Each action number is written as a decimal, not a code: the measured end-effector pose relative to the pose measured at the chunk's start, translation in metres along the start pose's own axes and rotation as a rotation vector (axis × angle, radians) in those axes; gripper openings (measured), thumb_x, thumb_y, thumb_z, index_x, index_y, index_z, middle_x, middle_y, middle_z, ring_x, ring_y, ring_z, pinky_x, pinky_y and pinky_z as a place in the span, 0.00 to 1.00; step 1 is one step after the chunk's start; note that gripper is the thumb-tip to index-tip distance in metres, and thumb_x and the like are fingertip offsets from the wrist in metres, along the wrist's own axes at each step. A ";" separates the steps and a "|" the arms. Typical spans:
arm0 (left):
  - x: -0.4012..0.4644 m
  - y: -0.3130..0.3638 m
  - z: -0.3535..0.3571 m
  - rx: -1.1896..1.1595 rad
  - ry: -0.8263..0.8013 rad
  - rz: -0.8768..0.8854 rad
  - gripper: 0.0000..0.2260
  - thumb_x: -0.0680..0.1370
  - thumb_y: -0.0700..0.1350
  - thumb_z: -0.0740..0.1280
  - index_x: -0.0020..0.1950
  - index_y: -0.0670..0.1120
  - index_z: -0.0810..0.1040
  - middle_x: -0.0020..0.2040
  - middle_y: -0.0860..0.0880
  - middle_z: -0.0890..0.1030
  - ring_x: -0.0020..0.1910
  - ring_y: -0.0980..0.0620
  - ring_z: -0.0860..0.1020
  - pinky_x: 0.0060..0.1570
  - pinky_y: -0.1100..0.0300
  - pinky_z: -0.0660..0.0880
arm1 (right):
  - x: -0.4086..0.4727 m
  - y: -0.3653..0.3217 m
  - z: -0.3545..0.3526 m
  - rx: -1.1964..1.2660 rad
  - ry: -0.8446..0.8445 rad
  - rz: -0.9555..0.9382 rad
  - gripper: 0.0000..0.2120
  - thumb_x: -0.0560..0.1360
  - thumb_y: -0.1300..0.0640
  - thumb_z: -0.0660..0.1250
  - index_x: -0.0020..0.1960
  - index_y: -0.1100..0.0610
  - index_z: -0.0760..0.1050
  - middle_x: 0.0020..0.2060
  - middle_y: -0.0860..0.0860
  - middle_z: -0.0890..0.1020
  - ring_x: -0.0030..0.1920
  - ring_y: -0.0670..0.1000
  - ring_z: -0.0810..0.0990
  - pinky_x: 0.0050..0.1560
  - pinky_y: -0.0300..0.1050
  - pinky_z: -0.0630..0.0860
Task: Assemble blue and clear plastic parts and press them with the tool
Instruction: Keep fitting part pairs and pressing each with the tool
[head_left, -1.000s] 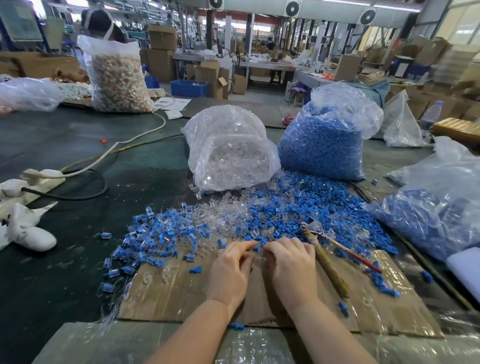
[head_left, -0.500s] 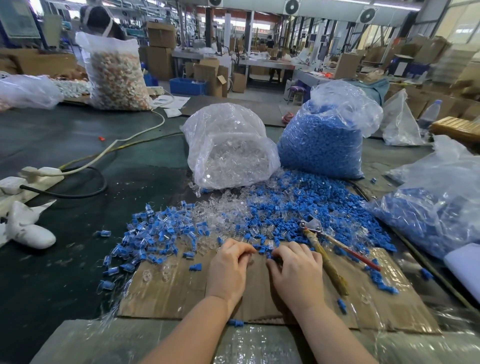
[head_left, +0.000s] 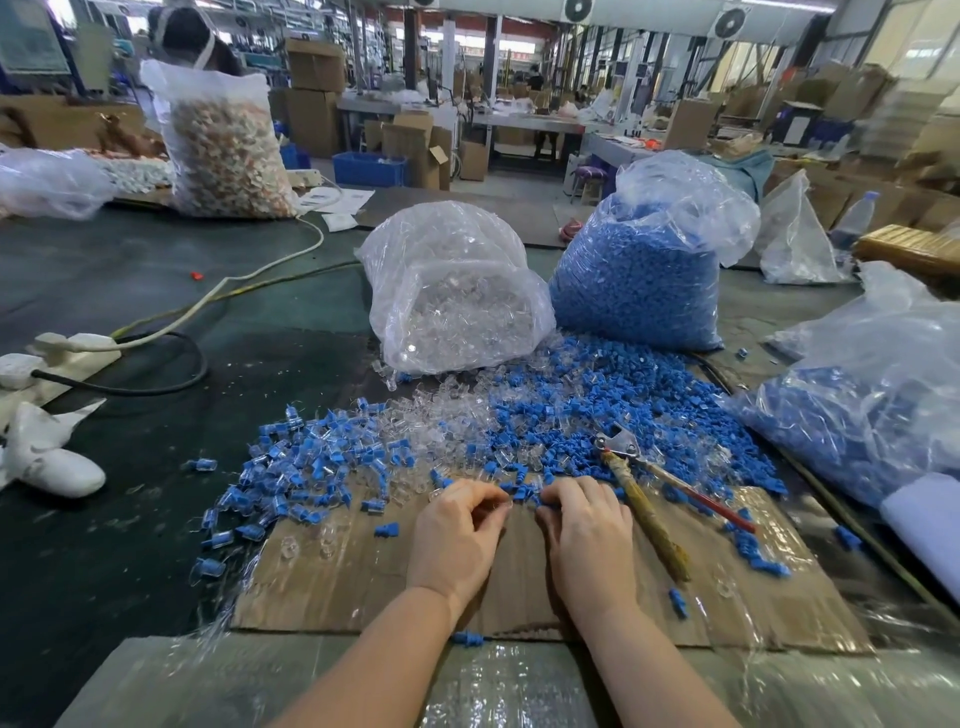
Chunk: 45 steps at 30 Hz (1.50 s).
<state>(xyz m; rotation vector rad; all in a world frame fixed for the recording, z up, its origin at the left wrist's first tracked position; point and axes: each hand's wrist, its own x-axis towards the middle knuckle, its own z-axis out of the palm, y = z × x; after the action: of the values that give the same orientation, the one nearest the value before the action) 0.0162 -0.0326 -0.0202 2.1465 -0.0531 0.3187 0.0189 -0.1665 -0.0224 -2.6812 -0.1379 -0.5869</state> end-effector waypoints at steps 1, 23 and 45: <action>0.000 0.001 -0.001 -0.005 -0.005 0.000 0.07 0.75 0.43 0.69 0.51 0.52 0.80 0.44 0.59 0.78 0.45 0.63 0.75 0.49 0.72 0.72 | -0.001 -0.001 -0.001 0.021 0.023 -0.013 0.01 0.75 0.58 0.66 0.46 0.55 0.76 0.44 0.49 0.79 0.46 0.52 0.75 0.47 0.48 0.69; 0.000 0.001 -0.001 -0.016 -0.069 -0.024 0.04 0.78 0.44 0.64 0.46 0.53 0.73 0.39 0.58 0.78 0.41 0.62 0.76 0.44 0.67 0.75 | -0.009 -0.008 -0.010 0.152 0.132 -0.221 0.15 0.74 0.52 0.57 0.41 0.58 0.78 0.37 0.51 0.81 0.37 0.53 0.79 0.39 0.46 0.76; -0.003 0.000 -0.003 -0.158 -0.105 -0.006 0.10 0.75 0.41 0.68 0.42 0.57 0.75 0.39 0.58 0.80 0.40 0.65 0.77 0.44 0.72 0.74 | -0.011 -0.004 -0.007 0.159 0.119 -0.270 0.08 0.67 0.61 0.76 0.41 0.57 0.77 0.36 0.49 0.80 0.37 0.51 0.78 0.39 0.41 0.73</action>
<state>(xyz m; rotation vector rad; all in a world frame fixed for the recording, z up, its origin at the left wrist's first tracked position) 0.0127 -0.0302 -0.0198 2.0050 -0.1282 0.1913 0.0057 -0.1651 -0.0200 -2.4832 -0.4972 -0.7802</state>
